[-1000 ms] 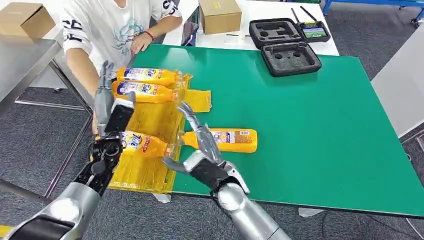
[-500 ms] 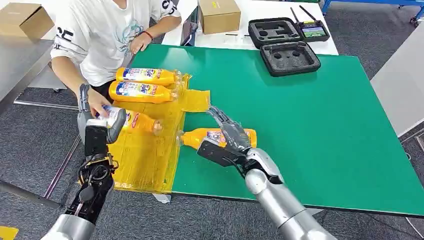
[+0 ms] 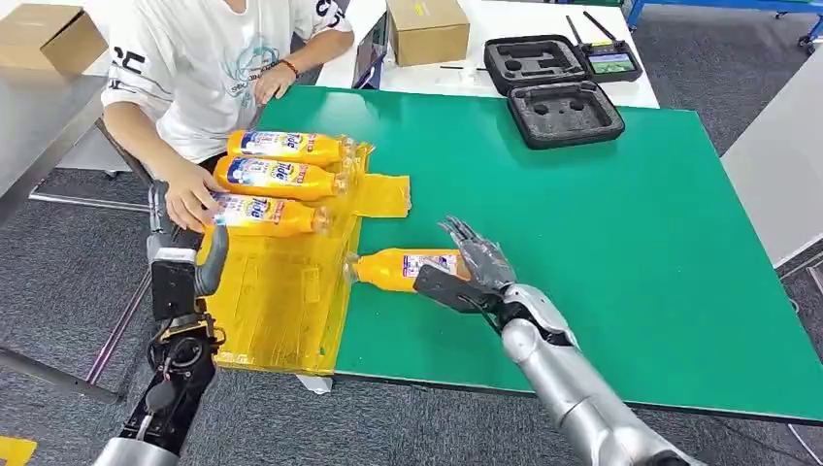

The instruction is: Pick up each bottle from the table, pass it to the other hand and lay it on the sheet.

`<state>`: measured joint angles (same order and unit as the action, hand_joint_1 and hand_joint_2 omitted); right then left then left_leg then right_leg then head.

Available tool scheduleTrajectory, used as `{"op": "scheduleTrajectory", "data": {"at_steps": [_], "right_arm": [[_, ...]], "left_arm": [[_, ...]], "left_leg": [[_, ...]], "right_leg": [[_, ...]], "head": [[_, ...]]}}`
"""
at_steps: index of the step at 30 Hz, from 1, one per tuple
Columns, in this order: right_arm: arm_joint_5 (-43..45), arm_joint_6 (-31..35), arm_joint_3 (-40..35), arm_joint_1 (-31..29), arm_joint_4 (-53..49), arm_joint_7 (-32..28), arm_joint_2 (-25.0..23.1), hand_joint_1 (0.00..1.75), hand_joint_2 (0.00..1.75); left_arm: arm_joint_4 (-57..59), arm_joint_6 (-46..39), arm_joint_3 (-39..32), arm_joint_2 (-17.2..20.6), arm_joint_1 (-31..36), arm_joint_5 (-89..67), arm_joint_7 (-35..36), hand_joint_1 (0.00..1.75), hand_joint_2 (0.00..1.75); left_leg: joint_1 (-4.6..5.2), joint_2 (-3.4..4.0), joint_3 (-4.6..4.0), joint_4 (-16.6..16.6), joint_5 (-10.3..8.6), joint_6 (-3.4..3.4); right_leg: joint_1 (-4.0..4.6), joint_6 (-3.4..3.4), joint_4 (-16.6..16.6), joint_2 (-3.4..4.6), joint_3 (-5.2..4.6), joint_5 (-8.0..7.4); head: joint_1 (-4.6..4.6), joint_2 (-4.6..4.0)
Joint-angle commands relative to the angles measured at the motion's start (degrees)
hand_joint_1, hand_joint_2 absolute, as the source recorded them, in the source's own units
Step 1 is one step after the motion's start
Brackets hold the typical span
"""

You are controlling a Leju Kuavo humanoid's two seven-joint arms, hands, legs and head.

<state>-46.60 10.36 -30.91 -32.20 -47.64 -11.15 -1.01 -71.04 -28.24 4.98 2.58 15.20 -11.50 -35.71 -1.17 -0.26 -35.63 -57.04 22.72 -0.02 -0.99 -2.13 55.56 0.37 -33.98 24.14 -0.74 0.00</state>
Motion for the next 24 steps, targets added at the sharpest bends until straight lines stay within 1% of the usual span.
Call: {"op": "scheduleTrajectory", "data": {"at_steps": [1, 3, 4, 5, 7, 8, 9, 10, 12, 14, 15, 16, 18, 19, 21, 22, 23, 24], "right_arm": [[0.1, -0.7, -0.5, -4.0, 8.9, -0.4, 0.1, 0.00, 1.75], [0.7, -2.6, -0.7, -5.0, 11.9, 0.1, -0.5, 0.00, 1.75], [0.6, -2.4, -0.9, -5.2, 13.1, 0.2, -0.6, 0.00, 1.75], [0.9, -2.8, -0.8, -5.4, 14.2, 0.2, -0.8, 0.00, 1.75], [0.9, -2.6, -0.7, -6.1, 16.7, 0.5, -1.0, 0.00, 1.75], [1.3, -3.7, -0.7, -7.0, 19.0, 0.3, -1.2, 0.00, 1.75], [1.0, -3.4, -0.8, -7.2, 19.7, 0.3, -1.1, 0.00, 1.75], [1.0, -3.4, -0.8, -7.4, 20.3, 0.5, -1.1, 0.00, 1.75], [0.7, -3.6, -0.8, -8.0, 21.9, 0.9, -1.1, 0.00, 1.75], [0.4, -3.9, -0.9, -8.4, 22.7, 1.2, -0.9, 0.00, 1.75], [-0.3, -3.9, -1.2, -8.9, 23.4, 1.7, -0.9, 0.00, 1.75], [0.0, -4.1, -0.6, -9.3, 24.0, 1.5, -1.0, 0.00, 1.75], [-0.4, -4.5, -0.7, -10.2, 24.9, 1.5, -1.0, 0.00, 1.75], [-0.3, -4.7, -0.5, -10.4, 25.0, 1.3, -1.0, 0.00, 1.75], [-0.7, -5.4, -0.9, -11.2, 25.8, 1.6, -1.2, 0.00, 1.75], [-0.6, -5.5, -0.8, -11.6, 26.2, 1.5, -1.3, 0.00, 1.75], [-0.6, -5.6, -0.7, -11.8, 26.3, 1.5, -1.4, 0.00, 1.75], [-0.4, -5.7, -0.6, -11.9, 26.4, 1.3, -1.6, 0.00, 1.75]], "left_arm": [[1.6, 0.4, -0.2, 0.5, 0.5, 0.2, 0.4, 0.00, 0.00], [1.7, 0.6, 0.1, 0.5, 0.5, 0.6, 0.5, 0.00, 0.00], [1.8, 0.8, 0.1, 0.3, 0.5, 1.1, 0.6, 0.00, 0.00], [2.0, 0.8, 0.3, 0.2, 0.6, 1.1, 0.5, 0.00, 0.00], [2.8, 1.2, 0.7, 0.3, 0.8, 1.3, 0.7, 0.00, 0.00], [3.5, 1.6, 0.7, 0.1, 1.1, 2.2, 1.0, 0.00, 0.00], [3.8, 1.7, 0.9, 0.1, 1.3, 2.4, 0.9, 0.00, 0.00], [3.9, 1.8, 1.0, 0.1, 1.4, 2.5, 0.9, 0.00, 0.00], [4.4, 2.2, 1.1, 0.0, 1.5, 2.9, 1.1, 0.00, 0.00], [4.6, 2.4, 1.2, -0.1, 1.5, 3.0, 1.2, 0.00, 0.00], [4.6, 2.4, 1.2, -0.1, 1.4, 3.1, 1.3, 0.00, 0.00], [4.5, 2.3, 1.2, -0.1, 1.4, 2.9, 1.3, 0.00, 0.00], [4.6, 2.2, 1.0, 0.0, 1.3, 2.9, 1.4, 0.00, 0.00], [4.6, 2.2, 1.1, 0.0, 1.2, 2.8, 1.4, 0.00, 0.00], [5.2, 2.3, 1.0, 0.0, 1.2, 3.0, 1.3, 0.00, 0.00], [5.5, 2.3, 0.6, -0.2, 1.3, 3.5, 1.5, 0.00, 0.00], [5.5, 2.4, 0.6, -0.2, 1.3, 3.7, 1.5, 0.00, 0.00], [5.6, 2.3, 0.5, -0.2, 1.3, 3.9, 1.4, 0.00, 0.00]], "left_leg": [[0.00, 0.03, 0.24, 0.0, 0.12, 0.05], [0.01, 0.04, 0.13, 0.0, 0.06, 0.04], [-0.02, 0.10, 0.41, -0.1, 0.24, 0.09], [0.01, 0.05, 0.23, 0.0, 0.11, 0.06], [-0.01, 0.05, 0.29, 0.0, 0.14, 0.07], [0.01, 0.02, 0.19, 0.0, 0.07, 0.06], [0.02, 0.00, 0.13, 0.0, 0.04, 0.05], [0.02, 0.01, 0.26, 0.0, 0.10, 0.07], [0.01, -0.04, 0.15, 0.0, 0.03, 0.04], [-0.01, -0.06, 0.34, 0.0, 0.11, 0.08], [0.00, -0.07, 0.14, 0.0, 0.02, 0.04], [0.00, -0.12, 0.28, 0.0, 0.07, 0.07], [0.00, -0.03, 0.19, 0.0, 0.04, 0.04], [-0.02, -0.03, 0.44, 0.0, 0.17, 0.10], [0.02, -0.04, 0.19, 0.0, 0.04, 0.04], [0.01, 0.02, 0.33, 0.0, 0.14, 0.06], [0.02, 0.02, 0.22, 0.0, 0.07, 0.05], [0.02, 0.00, 0.31, 0.0, 0.11, 0.06]], "right_leg": [[0.03, 0.11, 0.0, -0.03, 0.24, 0.12], [0.02, 0.06, 0.0, 0.00, 0.12, 0.05], [0.07, 0.15, 0.0, 0.02, 0.40, 0.20], [0.02, 0.08, 0.0, 0.01, 0.22, 0.10], [0.05, 0.10, 0.0, 0.01, 0.28, 0.11], [0.02, 0.07, 0.0, -0.02, 0.19, 0.07], [0.00, 0.05, 0.0, -0.03, 0.12, 0.04], [0.01, 0.09, 0.0, -0.04, 0.26, 0.10], [0.00, 0.05, 0.0, -0.06, 0.15, 0.05], [0.05, 0.11, -0.1, -0.12, 0.37, 0.12], [0.01, 0.05, 0.0, -0.11, 0.16, 0.04], [0.03, 0.09, -0.1, -0.18, 0.33, 0.11], [0.01, 0.06, 0.0, -0.07, 0.20, 0.05], [0.06, 0.14, 0.0, -0.12, 0.46, 0.18], [0.00, 0.06, 0.0, -0.08, 0.19, 0.06], [0.03, 0.11, 0.0, -0.04, 0.31, 0.13], [0.00, 0.08, 0.0, -0.02, 0.20, 0.07], [0.01, 0.11, 0.0, -0.05, 0.29, 0.12]], "head": [[-0.02, 0.00], [-0.02, 0.00], [-0.02, 0.00], [0.00, 0.00], [0.00, 0.00], [0.00, 0.00], [0.00, 0.00], [0.00, 0.00], [0.00, -0.02], [0.00, 0.00], [0.00, 0.00], [0.00, 0.00], [0.00, 0.00], [0.00, -0.02], [0.00, 0.00], [0.00, 0.00], [-0.02, 0.00], [-0.02, 0.00]]}}
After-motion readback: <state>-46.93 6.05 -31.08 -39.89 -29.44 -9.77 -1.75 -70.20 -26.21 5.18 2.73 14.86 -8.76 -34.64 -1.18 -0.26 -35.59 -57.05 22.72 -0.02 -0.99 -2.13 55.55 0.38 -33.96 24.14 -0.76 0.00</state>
